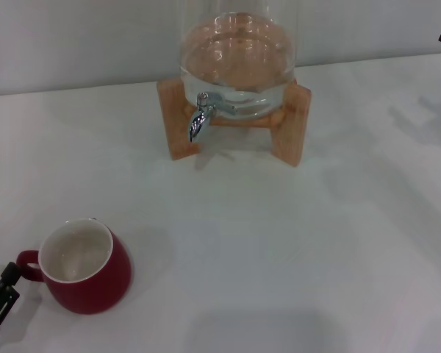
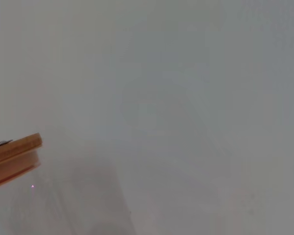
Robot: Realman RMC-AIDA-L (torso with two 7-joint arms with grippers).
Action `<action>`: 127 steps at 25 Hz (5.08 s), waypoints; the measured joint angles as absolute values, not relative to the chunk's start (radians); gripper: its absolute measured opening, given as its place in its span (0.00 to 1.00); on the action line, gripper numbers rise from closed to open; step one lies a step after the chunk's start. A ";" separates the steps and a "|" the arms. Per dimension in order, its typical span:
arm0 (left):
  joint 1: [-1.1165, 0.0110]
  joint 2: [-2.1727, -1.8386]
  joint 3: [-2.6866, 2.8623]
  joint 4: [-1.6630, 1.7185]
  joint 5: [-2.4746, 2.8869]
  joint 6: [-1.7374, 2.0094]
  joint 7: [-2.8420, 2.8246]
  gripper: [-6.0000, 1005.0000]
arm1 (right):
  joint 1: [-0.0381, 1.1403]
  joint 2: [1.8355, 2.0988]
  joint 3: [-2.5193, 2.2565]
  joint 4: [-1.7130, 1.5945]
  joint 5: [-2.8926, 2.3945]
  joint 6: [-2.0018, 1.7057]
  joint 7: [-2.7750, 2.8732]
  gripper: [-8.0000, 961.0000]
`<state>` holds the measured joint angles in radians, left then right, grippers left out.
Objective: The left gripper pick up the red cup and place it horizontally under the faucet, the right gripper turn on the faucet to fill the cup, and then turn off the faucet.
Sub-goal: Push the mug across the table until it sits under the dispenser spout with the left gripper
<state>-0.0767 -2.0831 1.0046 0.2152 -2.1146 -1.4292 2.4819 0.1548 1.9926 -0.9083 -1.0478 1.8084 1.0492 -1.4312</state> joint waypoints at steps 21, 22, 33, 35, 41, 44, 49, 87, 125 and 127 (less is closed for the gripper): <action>-0.072 -2.084 1.004 0.215 -2.088 -1.411 2.560 0.65 | 0.155 1.997 -0.893 -1.048 1.809 1.054 -1.434 0.81; -0.073 -2.084 1.004 0.215 -2.088 -1.410 2.567 0.65 | 0.155 1.997 -0.893 -1.048 1.809 1.054 -1.435 0.81; -0.080 -2.083 1.000 0.215 -2.093 -1.386 2.593 0.65 | 0.156 1.998 -0.893 -1.048 1.809 1.051 -1.437 0.81; -0.085 -2.083 1.000 0.215 -2.094 -1.378 2.597 0.65 | 0.156 1.998 -0.893 -1.048 1.809 1.051 -1.437 0.81; -0.103 -2.083 0.999 0.215 -2.095 -1.357 2.597 0.65 | 0.158 1.999 -0.893 -1.048 1.809 1.049 -1.437 0.81; -0.117 -2.082 0.999 0.215 -2.095 -1.351 2.597 0.65 | 0.158 1.999 -0.888 -1.048 1.809 1.049 -1.438 0.81; -0.130 -2.082 1.004 0.216 -2.089 -1.335 2.597 0.65 | 0.158 2.000 -0.882 -1.048 1.809 1.049 -1.439 0.81; -0.139 -2.083 1.000 0.228 -2.080 -1.323 2.633 0.65 | 0.163 2.000 -0.870 -1.032 1.818 1.057 -1.448 0.81; -0.150 -2.083 0.999 0.218 -2.081 -1.311 2.626 0.65 | 0.161 2.000 -0.856 -1.026 1.819 1.066 -1.448 0.81; -0.149 -2.083 0.999 0.218 -2.082 -1.311 2.625 0.65 | 0.161 2.000 -0.856 -1.026 1.819 1.068 -1.448 0.81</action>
